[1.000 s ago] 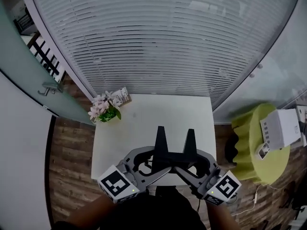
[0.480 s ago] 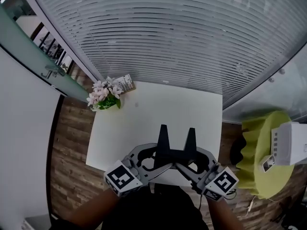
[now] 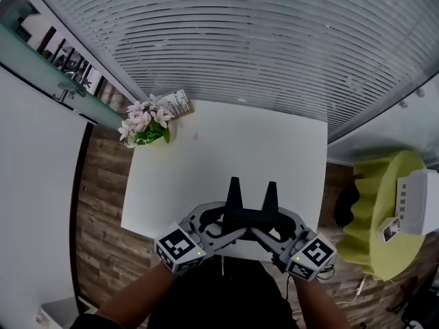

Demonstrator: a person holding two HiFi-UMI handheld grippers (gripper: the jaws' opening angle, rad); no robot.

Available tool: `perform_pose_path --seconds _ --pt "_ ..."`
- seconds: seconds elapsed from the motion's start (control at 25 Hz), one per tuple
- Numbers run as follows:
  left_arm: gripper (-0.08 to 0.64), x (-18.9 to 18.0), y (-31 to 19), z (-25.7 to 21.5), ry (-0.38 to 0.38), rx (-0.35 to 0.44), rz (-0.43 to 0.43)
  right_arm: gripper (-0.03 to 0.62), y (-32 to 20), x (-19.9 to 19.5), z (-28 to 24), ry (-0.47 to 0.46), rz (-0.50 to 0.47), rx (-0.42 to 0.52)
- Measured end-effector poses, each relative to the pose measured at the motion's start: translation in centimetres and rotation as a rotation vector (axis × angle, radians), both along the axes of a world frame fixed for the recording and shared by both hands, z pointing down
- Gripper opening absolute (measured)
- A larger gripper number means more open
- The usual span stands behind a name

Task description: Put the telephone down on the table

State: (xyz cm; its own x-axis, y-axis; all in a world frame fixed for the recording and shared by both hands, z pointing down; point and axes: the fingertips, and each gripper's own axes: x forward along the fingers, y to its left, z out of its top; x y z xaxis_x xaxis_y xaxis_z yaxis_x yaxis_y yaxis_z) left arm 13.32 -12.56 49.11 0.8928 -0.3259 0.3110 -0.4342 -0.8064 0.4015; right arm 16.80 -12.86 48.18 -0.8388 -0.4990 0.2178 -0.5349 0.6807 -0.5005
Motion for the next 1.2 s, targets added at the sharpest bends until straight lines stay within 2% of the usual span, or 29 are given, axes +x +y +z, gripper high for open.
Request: perform_pose_path --seconds 0.48,1.0,1.2 --pt "0.242 0.4 -1.9 6.8 -0.006 -0.093 0.014 0.253 -1.9 0.4 6.9 -0.007 0.021 -0.101" --pt "0.242 1.3 -5.9 11.3 -0.007 -0.167 0.019 0.253 -5.9 1.4 11.6 -0.002 0.022 -0.198" --pt "0.242 1.6 -6.9 13.2 0.008 -0.225 0.007 0.253 -7.0 1.7 13.4 0.003 0.023 -0.229"
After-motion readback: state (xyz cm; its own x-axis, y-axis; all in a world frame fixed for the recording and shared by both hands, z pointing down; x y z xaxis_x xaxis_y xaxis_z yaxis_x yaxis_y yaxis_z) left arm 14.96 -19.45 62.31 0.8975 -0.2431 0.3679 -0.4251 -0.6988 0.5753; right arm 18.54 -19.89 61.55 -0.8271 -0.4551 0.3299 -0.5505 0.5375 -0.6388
